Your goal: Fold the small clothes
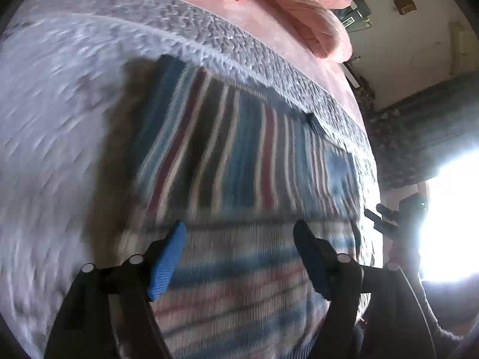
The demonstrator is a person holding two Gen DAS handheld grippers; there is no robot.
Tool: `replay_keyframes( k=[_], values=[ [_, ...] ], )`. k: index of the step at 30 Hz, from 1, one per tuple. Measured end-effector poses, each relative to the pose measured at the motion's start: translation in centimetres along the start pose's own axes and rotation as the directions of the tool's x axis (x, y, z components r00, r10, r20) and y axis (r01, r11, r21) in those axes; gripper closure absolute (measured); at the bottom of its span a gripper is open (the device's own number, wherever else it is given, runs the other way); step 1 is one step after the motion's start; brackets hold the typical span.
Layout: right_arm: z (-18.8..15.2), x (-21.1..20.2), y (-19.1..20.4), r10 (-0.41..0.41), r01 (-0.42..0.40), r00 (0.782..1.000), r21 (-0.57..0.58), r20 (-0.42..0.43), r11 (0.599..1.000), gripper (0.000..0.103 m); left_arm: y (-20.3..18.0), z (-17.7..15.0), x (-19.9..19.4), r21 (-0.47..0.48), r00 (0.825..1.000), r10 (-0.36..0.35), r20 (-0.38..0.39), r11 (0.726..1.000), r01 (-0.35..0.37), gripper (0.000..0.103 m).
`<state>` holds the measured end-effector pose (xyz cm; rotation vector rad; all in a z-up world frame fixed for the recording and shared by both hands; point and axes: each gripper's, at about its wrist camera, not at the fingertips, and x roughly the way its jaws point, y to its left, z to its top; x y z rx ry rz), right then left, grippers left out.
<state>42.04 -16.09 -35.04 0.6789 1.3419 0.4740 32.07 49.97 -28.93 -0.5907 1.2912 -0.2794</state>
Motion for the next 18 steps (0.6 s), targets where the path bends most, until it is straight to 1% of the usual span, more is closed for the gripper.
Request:
replay_keyframes(
  k=[1,2,3,4,6,8,9,11,13,14,16,17,18],
  values=[
    [-1.2,-1.2,-0.5,-0.037,0.037,0.999,0.001,-0.001,0.999,0.041,0.4,-1.6,-1.0,-0.02,1.0,0.019,-0.008,1.0,-0.019,0.025],
    [-2.8,-2.1,-1.2,-0.071,0.071,0.997,0.003,-0.004,0.997,0.04,1.7,-4.3,-2.0,-0.063,0.999,0.039,-0.022,0.997,-0.04,0.025],
    [-5.4,-3.4,-2.9,-0.115,0.115,0.993,0.023,-0.027,0.993,0.04,2.7,-5.7,-2.5,-0.098,0.998,0.046,-0.036,0.994,-0.05,0.025],
    [-7.2,-3.9,-3.9,-0.137,0.14,0.989,0.05,-0.049,0.989,0.04,3.8,-7.7,-3.0,-0.142,0.997,0.052,-0.059,0.988,-0.06,0.025],
    [-10.8,-4.6,-6.0,-0.141,0.152,0.985,0.112,-0.099,0.982,0.04,5.8,-11.7,-3.7,-0.228,0.995,0.031,-0.098,0.972,-0.053,0.025],
    [-13.9,-4.5,-7.0,-0.137,0.158,0.979,0.138,-0.149,0.978,0.04,6.7,-15.1,-3.1,-0.288,0.986,-0.032,-0.165,0.958,-0.017,0.025],
    [-14.8,-4.4,-7.1,-0.133,0.157,0.978,0.146,-0.163,0.977,0.04,6.7,-16.0,-2.7,-0.299,0.981,-0.042,-0.189,0.954,-0.017,0.025],
    [-16.8,-3.6,-7.8,-0.101,0.14,0.974,0.192,-0.2,0.971,0.04,6.8,-17.7,-2.0,-0.309,0.974,-0.024,-0.225,0.95,-0.048,0.025],
    [-18.2,-3.2,-7.5,-0.097,0.14,0.974,0.207,-0.206,0.968,0.04,6.4,-18.6,-2.0,-0.279,0.974,-0.001,-0.228,0.958,-0.065,0.024],
    [-18.6,-3.0,-7.1,-0.083,0.128,0.974,0.211,-0.21,0.969,0.04,6.2,-18.7,-2.0,-0.285,0.973,0.001,-0.23,0.956,-0.068,0.024],
    [-19.5,-2.5,-6.0,-0.019,0.075,0.972,0.233,-0.233,0.969,0.04,5.7,-18.7,-2.0,-0.32,0.97,-0.057,-0.237,0.947,-0.023,0.023],
    [-19.7,-2.3,-5.4,-0.005,0.063,0.97,0.231,-0.243,0.971,0.04,5.1,-18.7,-1.5,-0.329,0.965,-0.093,-0.246,0.944,0.007,0.023],
    [-20.1,-2.1,-4.9,-0.005,0.063,0.968,0.225,-0.25,0.972,0.04,4.6,-18.9,-0.9,-0.325,0.96,-0.093,-0.263,0.946,0.002,0.023]
  ],
)
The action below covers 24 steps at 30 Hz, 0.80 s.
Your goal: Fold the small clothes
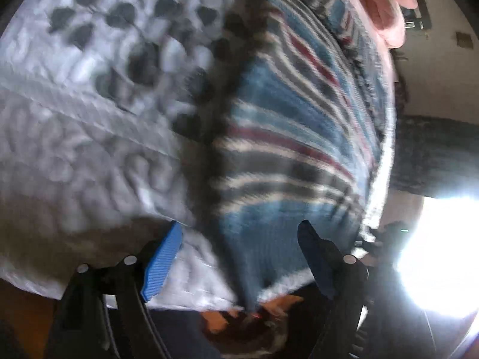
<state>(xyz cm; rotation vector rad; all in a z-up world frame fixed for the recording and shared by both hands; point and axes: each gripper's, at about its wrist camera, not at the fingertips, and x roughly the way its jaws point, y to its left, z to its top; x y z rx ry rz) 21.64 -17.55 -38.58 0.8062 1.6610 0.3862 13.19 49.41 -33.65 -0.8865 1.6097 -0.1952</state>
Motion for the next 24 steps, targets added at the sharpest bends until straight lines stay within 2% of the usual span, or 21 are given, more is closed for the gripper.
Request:
replay_keyframes(
  k=[3,7,10,11,12,13,14,15,16,19,20,24],
  values=[
    [-2.1,0.7,0.4,0.012,-0.012,1.0,0.003,-0.026,1.0,0.04,-0.9,-0.8,1.6,0.023,0.998,0.04,-0.038,0.999,-0.039,0.023],
    [-4.4,1.3,0.9,0.045,-0.044,0.997,0.01,-0.055,0.999,0.04,-1.7,-2.1,2.9,0.005,0.995,-0.024,-0.095,1.0,0.025,0.023],
    [-4.8,1.6,1.6,0.042,-0.042,0.998,0.004,-0.04,0.999,0.043,-1.9,-2.7,3.7,0.019,0.997,0.007,-0.083,1.0,-0.006,0.025],
    [-4.9,1.6,1.6,0.046,-0.045,0.998,0.014,-0.036,0.999,0.043,-1.9,-2.8,3.6,0.001,0.997,-0.007,-0.08,1.0,0.007,0.027],
    [-5.0,1.3,1.5,0.043,-0.042,0.999,0.014,-0.033,0.999,0.043,-1.7,-2.9,3.6,-0.011,0.996,-0.02,-0.086,1.0,0.019,0.041],
    [-5.1,1.3,1.8,0.036,-0.036,0.999,0.008,-0.029,0.999,0.044,-2.0,-2.9,4.3,-0.021,0.995,-0.02,-0.102,1.0,0.018,0.066],
    [-5.1,1.4,2.0,0.029,-0.029,0.999,0.003,-0.028,1.0,0.048,-1.8,-3.2,4.8,-0.024,0.993,0.009,-0.121,1.0,-0.012,0.077],
    [-5.3,1.4,2.0,0.02,-0.02,0.999,0.002,-0.031,1.0,0.05,-1.5,-3.2,5.1,-0.026,0.992,0.026,-0.126,0.999,-0.029,0.084],
    [-5.4,1.5,1.9,0.013,-0.013,0.999,0.005,-0.034,1.0,0.057,-1.2,-3.3,5.2,-0.033,0.991,0.032,-0.128,0.999,-0.037,0.09],
    [-5.7,1.1,1.2,-0.017,0.017,1.0,0.015,-0.021,1.0,0.095,-0.3,-3.8,4.4,-0.069,0.996,0.001,-0.091,0.998,-0.007,0.094],
    [-5.8,0.8,1.0,-0.008,0.008,1.0,0.021,-0.011,1.0,0.095,-0.2,-4.0,3.8,-0.074,0.997,-0.007,-0.071,0.997,0.001,0.094],
    [-6.7,-1.9,1.5,0.074,-0.074,0.997,0.006,0.034,0.997,0.096,-0.6,-5.1,-0.3,-0.082,0.993,-0.116,0.035,0.99,0.119,0.095]
  ],
)
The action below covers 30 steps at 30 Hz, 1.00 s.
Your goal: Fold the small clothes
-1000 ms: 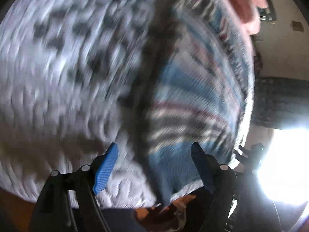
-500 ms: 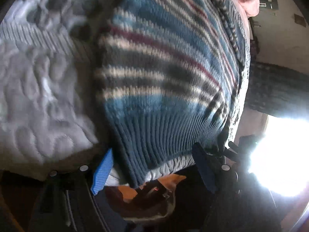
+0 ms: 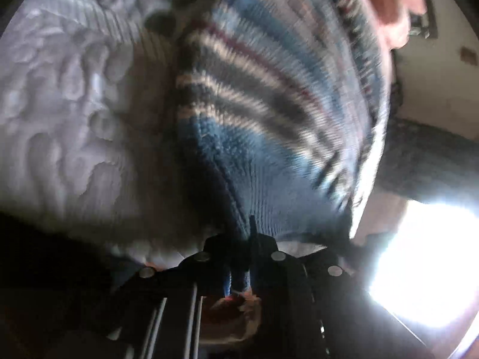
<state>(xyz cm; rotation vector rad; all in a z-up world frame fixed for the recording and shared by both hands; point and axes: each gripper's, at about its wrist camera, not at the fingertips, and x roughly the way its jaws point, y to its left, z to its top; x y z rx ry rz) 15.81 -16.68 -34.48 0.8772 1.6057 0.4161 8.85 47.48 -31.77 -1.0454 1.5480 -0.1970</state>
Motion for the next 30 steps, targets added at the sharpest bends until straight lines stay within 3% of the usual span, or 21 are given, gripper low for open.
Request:
replay_keyframes(
  k=[6,14,23,30],
  values=[
    [-0.1,-4.0,2.9,0.134,-0.131,0.989,-0.042,0.065,0.99,0.097,-2.3,-1.0,-5.4,0.039,0.987,-0.118,0.111,0.993,0.114,0.095],
    [3.5,-8.1,7.9,0.243,-0.229,0.962,-0.112,0.126,0.967,0.097,-8.6,1.3,-9.4,0.127,0.965,-0.189,0.183,0.978,0.167,0.095],
    [12.4,-8.8,12.3,0.251,-0.23,0.955,-0.142,0.157,0.963,0.097,-14.3,8.7,-10.8,0.17,0.958,-0.193,0.212,0.973,0.159,0.095],
    [20.5,-5.3,13.0,0.196,-0.183,0.97,-0.098,0.143,0.978,0.097,-14.9,16.8,-7.6,0.11,0.972,-0.144,0.184,0.986,0.125,0.095]
  ],
)
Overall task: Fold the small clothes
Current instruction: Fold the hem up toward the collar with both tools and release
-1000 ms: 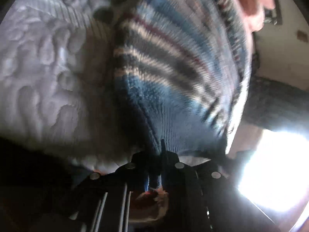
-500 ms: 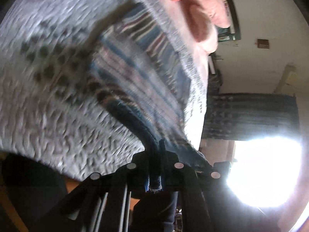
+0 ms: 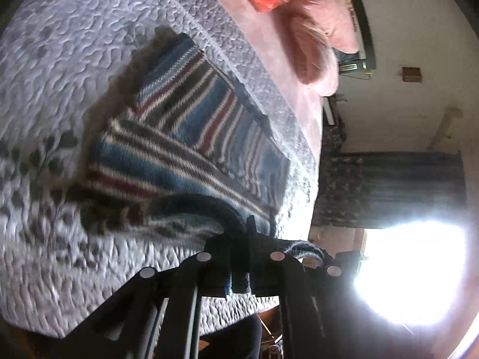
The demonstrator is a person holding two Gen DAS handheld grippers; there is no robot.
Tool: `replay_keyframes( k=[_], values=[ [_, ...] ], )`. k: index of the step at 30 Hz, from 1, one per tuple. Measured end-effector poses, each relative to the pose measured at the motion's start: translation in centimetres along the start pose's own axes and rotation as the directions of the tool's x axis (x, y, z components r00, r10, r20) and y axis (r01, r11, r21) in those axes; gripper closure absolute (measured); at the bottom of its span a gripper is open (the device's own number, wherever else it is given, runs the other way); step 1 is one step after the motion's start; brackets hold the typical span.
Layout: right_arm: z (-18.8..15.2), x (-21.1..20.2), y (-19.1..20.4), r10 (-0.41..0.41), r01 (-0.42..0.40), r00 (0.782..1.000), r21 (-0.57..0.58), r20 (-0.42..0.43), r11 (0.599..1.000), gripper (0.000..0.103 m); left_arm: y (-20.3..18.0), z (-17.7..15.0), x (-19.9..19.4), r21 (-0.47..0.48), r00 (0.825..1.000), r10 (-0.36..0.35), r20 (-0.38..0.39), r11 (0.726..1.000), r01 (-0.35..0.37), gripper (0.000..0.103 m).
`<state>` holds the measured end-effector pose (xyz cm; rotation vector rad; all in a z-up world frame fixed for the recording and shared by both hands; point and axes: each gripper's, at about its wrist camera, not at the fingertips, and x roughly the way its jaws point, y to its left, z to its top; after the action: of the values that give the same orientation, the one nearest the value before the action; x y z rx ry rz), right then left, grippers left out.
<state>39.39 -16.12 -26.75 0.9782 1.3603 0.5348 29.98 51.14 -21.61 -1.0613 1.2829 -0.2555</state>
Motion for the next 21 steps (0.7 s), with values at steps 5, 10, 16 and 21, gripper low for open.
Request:
replay_keyframes(
  k=[5,10,16,21],
  values=[
    [4.1,4.2,-1.8,-0.048,0.049,0.998,0.028,-0.028,0.998,0.097,1.4,5.4,4.3,-0.031,0.997,0.067,-0.024,0.997,-0.068,0.095],
    [8.4,8.4,-4.3,-0.11,0.114,0.992,0.058,-0.061,0.992,0.096,3.4,9.4,8.4,-0.057,0.992,0.121,-0.047,0.991,-0.123,0.094],
    [10.8,9.4,-4.8,-0.093,0.096,0.993,0.034,-0.07,0.995,0.072,3.6,11.3,9.1,0.001,0.993,0.117,-0.018,0.993,-0.117,0.069],
    [10.3,7.5,-2.3,-0.144,0.138,0.989,-0.176,-0.022,0.975,0.066,1.0,10.4,6.5,0.215,0.989,0.126,0.075,0.967,-0.139,0.04]
  ],
)
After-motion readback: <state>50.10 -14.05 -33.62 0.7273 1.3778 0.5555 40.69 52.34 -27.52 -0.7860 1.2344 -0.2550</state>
